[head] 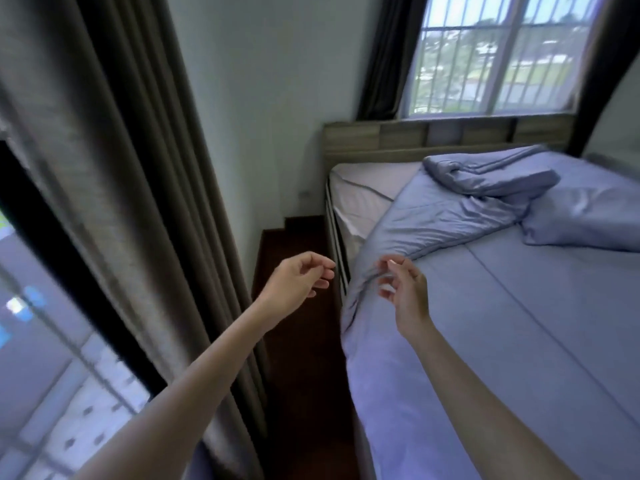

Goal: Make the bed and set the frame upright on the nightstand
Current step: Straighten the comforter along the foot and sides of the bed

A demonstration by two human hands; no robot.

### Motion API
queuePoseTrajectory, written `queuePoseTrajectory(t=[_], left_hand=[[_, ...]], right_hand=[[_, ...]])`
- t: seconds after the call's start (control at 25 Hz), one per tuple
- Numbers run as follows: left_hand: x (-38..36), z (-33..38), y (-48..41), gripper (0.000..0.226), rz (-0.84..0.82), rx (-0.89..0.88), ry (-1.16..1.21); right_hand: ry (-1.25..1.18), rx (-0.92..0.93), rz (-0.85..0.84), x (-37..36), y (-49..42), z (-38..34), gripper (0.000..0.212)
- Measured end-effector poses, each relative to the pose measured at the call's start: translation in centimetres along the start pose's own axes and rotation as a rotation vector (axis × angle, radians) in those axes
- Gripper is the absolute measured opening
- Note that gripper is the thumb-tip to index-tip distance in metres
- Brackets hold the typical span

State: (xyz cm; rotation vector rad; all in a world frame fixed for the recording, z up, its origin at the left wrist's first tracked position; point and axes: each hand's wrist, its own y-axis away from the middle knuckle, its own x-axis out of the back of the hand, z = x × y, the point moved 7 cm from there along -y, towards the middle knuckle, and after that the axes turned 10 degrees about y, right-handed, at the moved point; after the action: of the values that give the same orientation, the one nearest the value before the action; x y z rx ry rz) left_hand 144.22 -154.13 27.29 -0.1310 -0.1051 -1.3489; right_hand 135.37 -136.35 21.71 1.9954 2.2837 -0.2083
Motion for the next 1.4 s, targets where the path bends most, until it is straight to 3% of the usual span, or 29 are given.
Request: queuePoseTrajectory(t=[0.32, 0.6, 0.8, 0.96, 1.08, 1.28, 1.4], left_hand=[[-6.9, -0.2, -19.2, 0.022, -0.281, 0.03, -0.03], [-12.7, -6.2, -33.6, 0.025, -0.406, 0.05, -0.187], [-20.4, -15.8, -42.4, 0.026, -0.676, 0.044, -0.462], [-26.2, -18.3, -48.7, 0.027, -0.914, 0.016, -0.549], [-29.9, -19.2, -52.8, 0.025, -1.195, 0.0, -0.577], [-33.9, -16.8, -57.1, 0.025, -1.393, -0.149, -0.786], [-36.0, -16.2, -57.6, 0.026, -1.444, -0.329, -0.946]], right_hand=[[-0.157, -0.013, 0.285, 4.7, -15.6, 0.8, 0.018], [-0.002, -0.091, 0.424, 9.7, -22.8, 2.7, 0.018], [0.062, -0.148, 0.654, 16.8, -25.5, 6.7, 0.018], [0.027, -0.152, 0.91, 21.1, -27.9, 8.4, 0.02], [-0.033, -0.181, 1.046, 20.9, -30.2, 11.0, 0.021], [-0.14, -0.266, 1.209, 17.7, -30.9, 14.8, 0.021], [-0.098, -0.382, 1.15, 16.8, -31.2, 16.7, 0.018]])
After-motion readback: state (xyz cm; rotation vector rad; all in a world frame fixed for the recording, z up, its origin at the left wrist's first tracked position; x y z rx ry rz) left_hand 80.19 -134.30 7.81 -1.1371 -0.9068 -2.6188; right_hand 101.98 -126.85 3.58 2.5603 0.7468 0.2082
